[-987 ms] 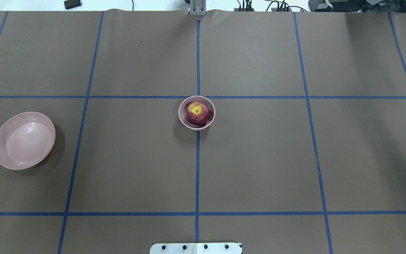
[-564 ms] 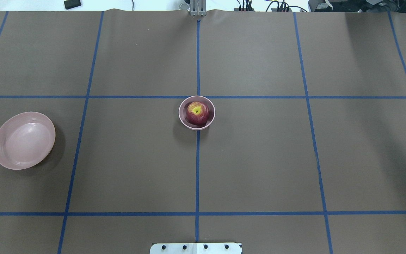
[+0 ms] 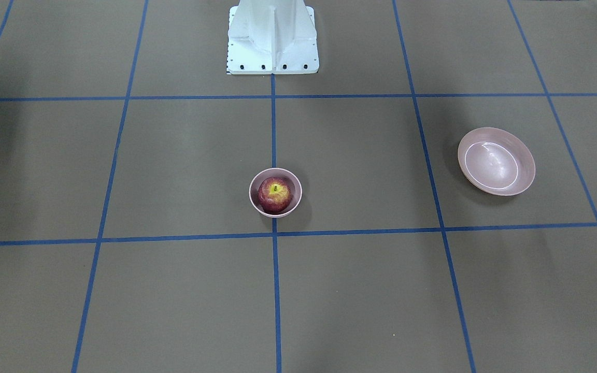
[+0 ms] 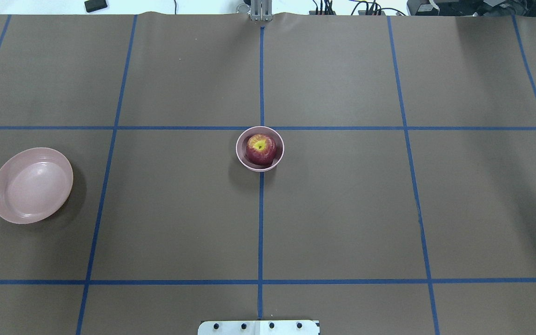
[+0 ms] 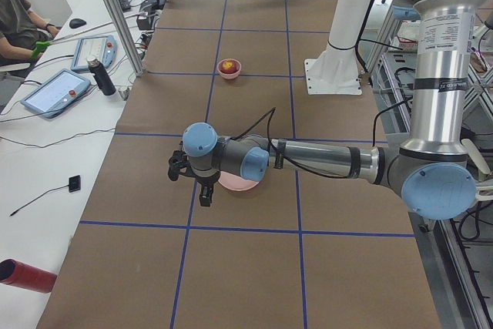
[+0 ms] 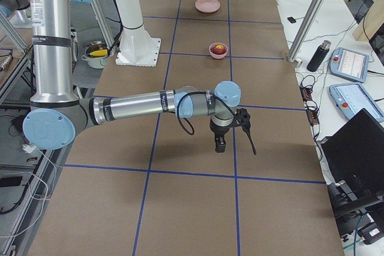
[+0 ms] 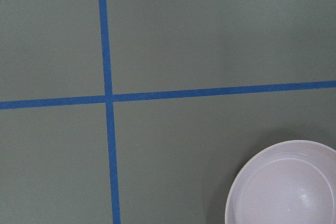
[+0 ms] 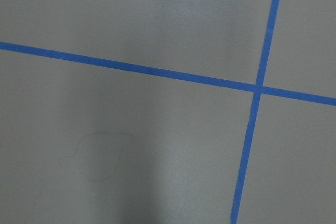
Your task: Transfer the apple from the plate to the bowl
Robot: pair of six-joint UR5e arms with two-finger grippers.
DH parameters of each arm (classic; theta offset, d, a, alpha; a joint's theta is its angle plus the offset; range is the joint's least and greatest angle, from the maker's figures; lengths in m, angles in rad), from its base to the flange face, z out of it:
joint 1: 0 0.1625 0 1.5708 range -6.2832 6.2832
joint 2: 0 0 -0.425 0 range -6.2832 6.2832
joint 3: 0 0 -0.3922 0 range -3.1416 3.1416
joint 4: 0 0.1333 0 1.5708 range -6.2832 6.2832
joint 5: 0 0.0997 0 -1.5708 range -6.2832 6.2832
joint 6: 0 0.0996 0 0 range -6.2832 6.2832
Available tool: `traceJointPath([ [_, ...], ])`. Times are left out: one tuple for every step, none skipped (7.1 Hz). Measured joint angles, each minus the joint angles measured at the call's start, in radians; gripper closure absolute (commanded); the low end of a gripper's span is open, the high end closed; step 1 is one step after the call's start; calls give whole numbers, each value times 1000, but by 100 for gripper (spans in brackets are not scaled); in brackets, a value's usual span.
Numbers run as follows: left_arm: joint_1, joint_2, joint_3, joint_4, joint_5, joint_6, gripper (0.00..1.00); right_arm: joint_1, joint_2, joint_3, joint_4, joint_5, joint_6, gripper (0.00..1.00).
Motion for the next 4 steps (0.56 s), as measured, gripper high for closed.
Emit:
traceJointPath([
  [-4, 3, -9, -6, 1, 2, 2, 2, 0, 5, 1, 3, 4, 0],
  [-11, 5, -19, -10, 4, 3, 2, 2, 1, 12, 1, 6, 6, 0],
  [-22, 21, -34, -20, 3, 5, 2, 3, 4, 16, 1, 7, 9, 0],
  [-33, 50, -54, -47, -1, 5, 2, 4, 5, 20, 1, 9, 14, 0],
])
